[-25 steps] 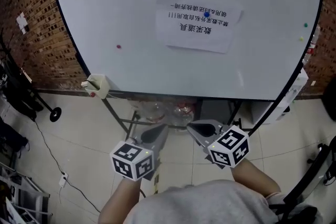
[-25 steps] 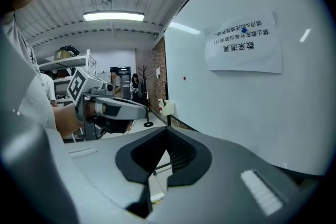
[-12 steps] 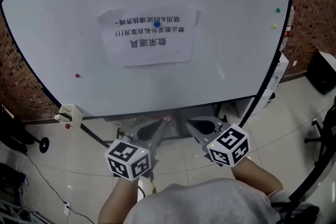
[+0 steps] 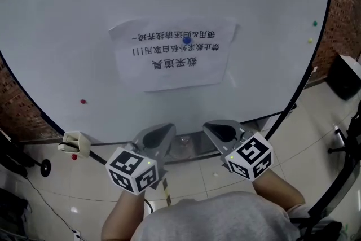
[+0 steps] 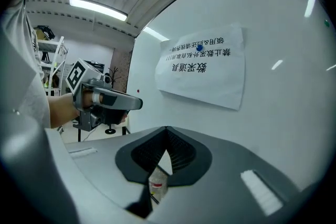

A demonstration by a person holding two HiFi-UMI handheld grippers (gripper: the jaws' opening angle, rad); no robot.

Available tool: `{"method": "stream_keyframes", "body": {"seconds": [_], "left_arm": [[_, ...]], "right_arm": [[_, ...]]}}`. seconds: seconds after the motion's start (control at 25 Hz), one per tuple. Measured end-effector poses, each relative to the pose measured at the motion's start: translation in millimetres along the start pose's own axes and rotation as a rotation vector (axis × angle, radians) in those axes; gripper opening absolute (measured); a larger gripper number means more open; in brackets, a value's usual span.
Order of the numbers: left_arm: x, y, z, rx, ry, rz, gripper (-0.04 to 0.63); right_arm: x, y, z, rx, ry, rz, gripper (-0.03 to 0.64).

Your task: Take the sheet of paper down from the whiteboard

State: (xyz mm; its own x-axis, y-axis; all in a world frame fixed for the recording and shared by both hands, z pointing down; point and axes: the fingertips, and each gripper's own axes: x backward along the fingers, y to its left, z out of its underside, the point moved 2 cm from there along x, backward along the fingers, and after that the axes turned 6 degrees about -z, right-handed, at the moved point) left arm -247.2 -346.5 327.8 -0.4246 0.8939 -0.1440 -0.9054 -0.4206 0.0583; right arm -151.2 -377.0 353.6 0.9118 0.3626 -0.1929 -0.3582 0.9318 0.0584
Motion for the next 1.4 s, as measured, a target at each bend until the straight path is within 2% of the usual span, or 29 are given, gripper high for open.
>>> {"method": "stream_keyframes", "body": {"seconds": [0.24, 0.4, 0.56, 0.84, 0.92, 1.24, 1.4], "left_arm": [[8, 43, -42, -0.052, -0.060, 0.029, 0.003], [8, 59, -60, -0.085, -0.077, 0.077, 0.003], [8, 68, -71, -0.125, -0.098, 0.122, 0.003], [6, 84, -83, -0.129, -0.130, 0.160, 0.003], [4, 89, -85, -0.131, -0.136, 0.163, 0.003], [0, 102, -86, -0.122, -0.146, 0.181, 0.003], [2, 104, -87, -0.129, -0.148, 0.184, 0.003]], "right_arm": [[-30, -11, -48, 0.104, -0.045, 0.088, -0.002], [-36, -18, -84, 0.177, -0.104, 0.153, -0.002], [-38, -24, -115, 0.253, -0.157, 0.218, -0.002], [-35, -43, -175, 0.410, -0.236, 0.369, -0.001], [-38, -50, -184, 0.431, -0.233, 0.384, 0.063], [-50, -70, -199, 0.571, -0.195, 0.521, 0.091], [-52, -74, -200, 0.592, -0.192, 0.560, 0.090]]}}
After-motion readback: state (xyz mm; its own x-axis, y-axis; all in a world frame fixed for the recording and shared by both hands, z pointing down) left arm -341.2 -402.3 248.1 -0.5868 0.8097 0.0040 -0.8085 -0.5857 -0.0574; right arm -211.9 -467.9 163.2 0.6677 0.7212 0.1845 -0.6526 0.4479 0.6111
